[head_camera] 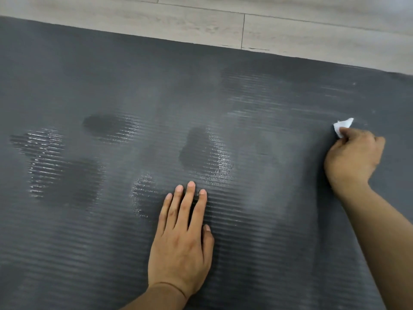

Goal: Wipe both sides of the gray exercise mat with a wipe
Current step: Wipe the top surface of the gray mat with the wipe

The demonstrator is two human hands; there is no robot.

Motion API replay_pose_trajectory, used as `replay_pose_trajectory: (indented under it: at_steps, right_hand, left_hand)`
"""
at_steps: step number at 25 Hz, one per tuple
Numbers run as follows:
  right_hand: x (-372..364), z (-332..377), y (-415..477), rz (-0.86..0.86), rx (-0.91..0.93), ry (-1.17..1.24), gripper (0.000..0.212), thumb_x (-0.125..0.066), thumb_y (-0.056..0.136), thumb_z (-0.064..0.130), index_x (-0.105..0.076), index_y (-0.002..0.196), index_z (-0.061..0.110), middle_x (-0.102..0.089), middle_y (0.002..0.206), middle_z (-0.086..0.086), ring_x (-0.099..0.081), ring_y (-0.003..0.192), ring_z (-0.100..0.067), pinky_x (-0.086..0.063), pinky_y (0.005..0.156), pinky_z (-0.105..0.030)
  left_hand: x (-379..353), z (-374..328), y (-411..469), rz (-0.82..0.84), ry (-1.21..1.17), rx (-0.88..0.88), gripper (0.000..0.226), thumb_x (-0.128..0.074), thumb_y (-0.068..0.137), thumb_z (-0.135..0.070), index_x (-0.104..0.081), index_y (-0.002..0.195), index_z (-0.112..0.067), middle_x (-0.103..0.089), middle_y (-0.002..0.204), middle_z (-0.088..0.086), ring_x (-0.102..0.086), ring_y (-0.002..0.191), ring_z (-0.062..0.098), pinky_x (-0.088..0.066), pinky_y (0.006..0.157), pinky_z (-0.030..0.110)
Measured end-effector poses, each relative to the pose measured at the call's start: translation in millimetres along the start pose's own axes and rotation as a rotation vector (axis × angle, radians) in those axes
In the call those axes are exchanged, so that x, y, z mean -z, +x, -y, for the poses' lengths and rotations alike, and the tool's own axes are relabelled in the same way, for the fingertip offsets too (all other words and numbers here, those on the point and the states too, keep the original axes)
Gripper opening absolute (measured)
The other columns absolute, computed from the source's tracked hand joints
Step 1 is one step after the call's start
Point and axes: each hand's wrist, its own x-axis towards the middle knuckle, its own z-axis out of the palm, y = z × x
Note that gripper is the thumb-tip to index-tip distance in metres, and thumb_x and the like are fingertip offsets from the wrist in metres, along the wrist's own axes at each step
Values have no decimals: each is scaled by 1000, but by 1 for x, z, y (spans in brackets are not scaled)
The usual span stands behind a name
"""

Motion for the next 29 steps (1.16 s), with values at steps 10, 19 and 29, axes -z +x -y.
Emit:
replay_pose_trajectory:
  at_steps: [10,19,29]
  right_hand:
    - [-38,198,-112,477,1243,322,31,-62,81,0,-74,106,15,-72,107,-3,-60,90,-29,-51,82,-34]
    - [-16,172,-117,515,1113,303,33,-53,81,3,-75,102,17,-74,105,-1,-59,85,-27,-42,82,-28]
    - [2,124,-117,441,1130,262,29,-62,83,2,-74,106,15,-72,111,1,-54,88,-21,-41,85,-23]
  left_hand:
    - [-2,0,2,-20,2,-21,60,-39,93,-29,-48,149,-8,-39,159,14,-31,151,32,-24,120,49]
    - [-2,0,3,-41,-7,-8,61,-37,94,-30,-48,149,-9,-39,160,14,-33,150,31,-23,120,47]
    - [-3,0,1,-69,-9,-10,61,-35,95,-30,-45,151,-9,-39,160,15,-32,151,31,-23,121,47]
